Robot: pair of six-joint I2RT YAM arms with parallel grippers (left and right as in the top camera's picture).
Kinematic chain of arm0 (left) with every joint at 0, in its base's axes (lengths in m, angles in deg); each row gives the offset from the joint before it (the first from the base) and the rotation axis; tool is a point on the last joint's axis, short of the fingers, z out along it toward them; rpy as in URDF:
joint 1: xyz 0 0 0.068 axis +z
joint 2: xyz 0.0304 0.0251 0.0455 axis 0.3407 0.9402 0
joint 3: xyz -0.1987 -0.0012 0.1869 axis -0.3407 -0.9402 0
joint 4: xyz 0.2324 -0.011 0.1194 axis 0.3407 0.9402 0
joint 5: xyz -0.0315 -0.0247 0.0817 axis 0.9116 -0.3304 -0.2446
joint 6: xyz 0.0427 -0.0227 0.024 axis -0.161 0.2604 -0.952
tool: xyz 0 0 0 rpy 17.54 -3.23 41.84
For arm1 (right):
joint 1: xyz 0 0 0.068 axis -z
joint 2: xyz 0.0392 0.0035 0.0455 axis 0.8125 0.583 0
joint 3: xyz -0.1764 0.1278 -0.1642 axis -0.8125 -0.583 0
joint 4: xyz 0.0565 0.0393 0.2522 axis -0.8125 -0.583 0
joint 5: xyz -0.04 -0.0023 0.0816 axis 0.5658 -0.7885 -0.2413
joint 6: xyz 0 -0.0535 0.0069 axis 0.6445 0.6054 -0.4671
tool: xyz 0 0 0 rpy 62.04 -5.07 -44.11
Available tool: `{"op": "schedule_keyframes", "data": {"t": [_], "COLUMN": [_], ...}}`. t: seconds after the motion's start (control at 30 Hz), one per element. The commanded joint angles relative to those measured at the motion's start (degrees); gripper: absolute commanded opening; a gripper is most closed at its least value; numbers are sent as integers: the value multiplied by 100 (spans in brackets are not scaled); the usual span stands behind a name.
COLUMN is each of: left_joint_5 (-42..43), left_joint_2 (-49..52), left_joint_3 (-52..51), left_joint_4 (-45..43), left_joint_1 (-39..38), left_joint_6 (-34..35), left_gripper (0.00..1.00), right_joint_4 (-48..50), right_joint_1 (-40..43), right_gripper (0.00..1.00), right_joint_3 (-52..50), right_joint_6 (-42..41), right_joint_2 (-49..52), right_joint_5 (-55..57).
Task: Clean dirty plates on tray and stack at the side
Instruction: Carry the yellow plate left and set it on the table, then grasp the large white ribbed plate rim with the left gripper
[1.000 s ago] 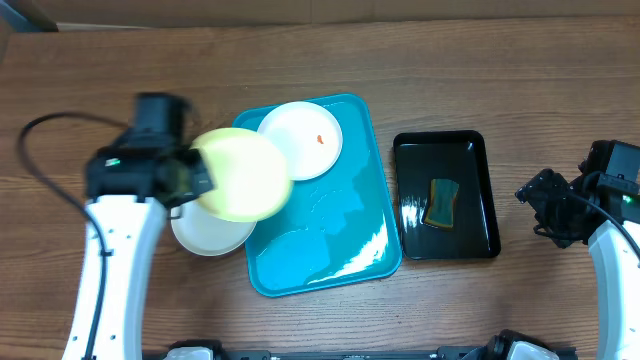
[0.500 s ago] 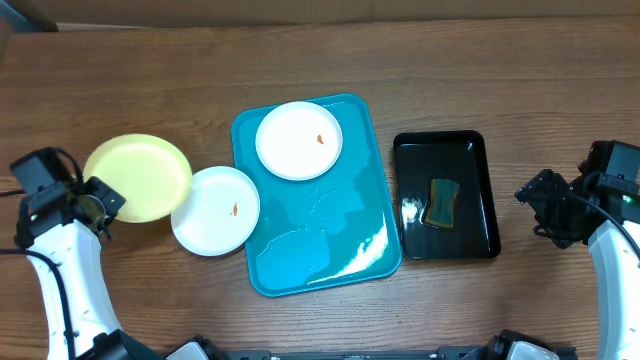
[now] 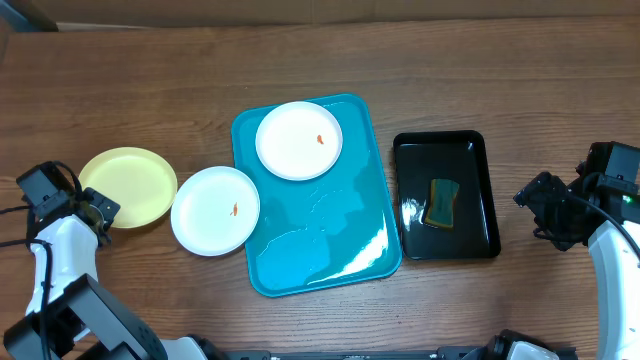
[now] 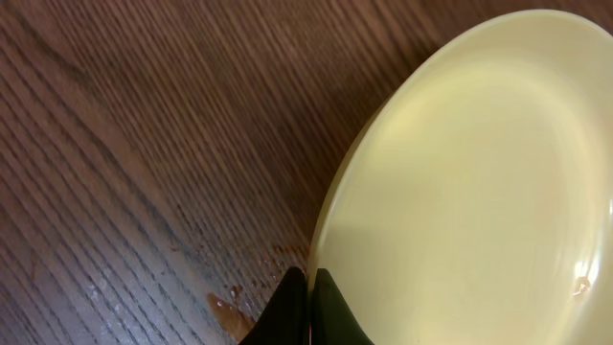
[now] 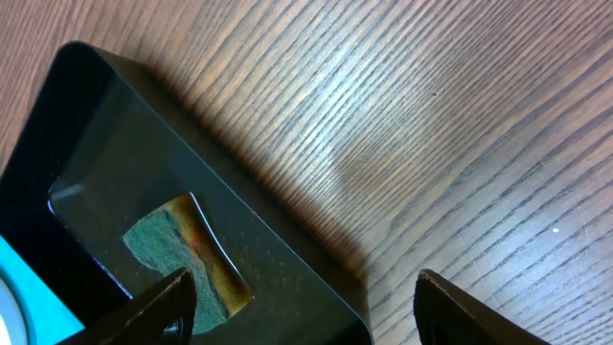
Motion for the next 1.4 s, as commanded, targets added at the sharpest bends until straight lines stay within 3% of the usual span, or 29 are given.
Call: {"op": "schedule_keyframes", "data": {"t": [0.0, 0.03, 0.07, 0.13, 0.3, 0.5, 0.73, 0.87, 1.03, 1.13, 1.37], "left_joint_5": [-33, 0, 46, 116, 656, 1519, 1700, 1779, 1528, 1637, 2015], "left_joint_2": [146, 146, 146, 144, 144, 39, -254, -251, -254, -297, -844], "left_joint_3": [-50, -50, -50, -31, 122, 750, 1462, 1421, 1414, 1440, 1792], "left_joint_4": [-55, -85, -122, -140, -76, 555, 1965, 2444, 2806, 2885, 3418], "left_joint_1": [52, 52, 52, 52, -13, -457, -1912, -2653, -3239, -3130, -2592], "left_joint_6": [125, 125, 125, 125, -166, -710, -1517, -1482, -1419, -1001, -951], "left_gripper": [9, 21, 41, 100, 100, 100, 100, 100, 99, 99, 100], "right_joint_4": [20, 17, 17, 11, 39, 122, 87, 57, 186, 597, 2400], "right_joint_1": [11, 11, 11, 11, 11, -133, -1060, -1729, -2841, -3552, -5399], "right_gripper": [74, 74, 74, 74, 74, 73, 73, 65, 62, 60, 60], "right_joint_3": [116, 116, 116, 116, 116, 118, 118, 118, 116, 116, 116], "right_joint_6": [39, 39, 42, 59, 610, 1727, 1816, 1958, 1958, 1567, 501], "right_joint_2": [-31, -31, -31, -31, -31, -33, -33, -33, -31, -31, 282], "right_joint_5": [-35, -35, -35, -35, -413, -1987, -1934, -1939, -2310, -2579, -2197]}}
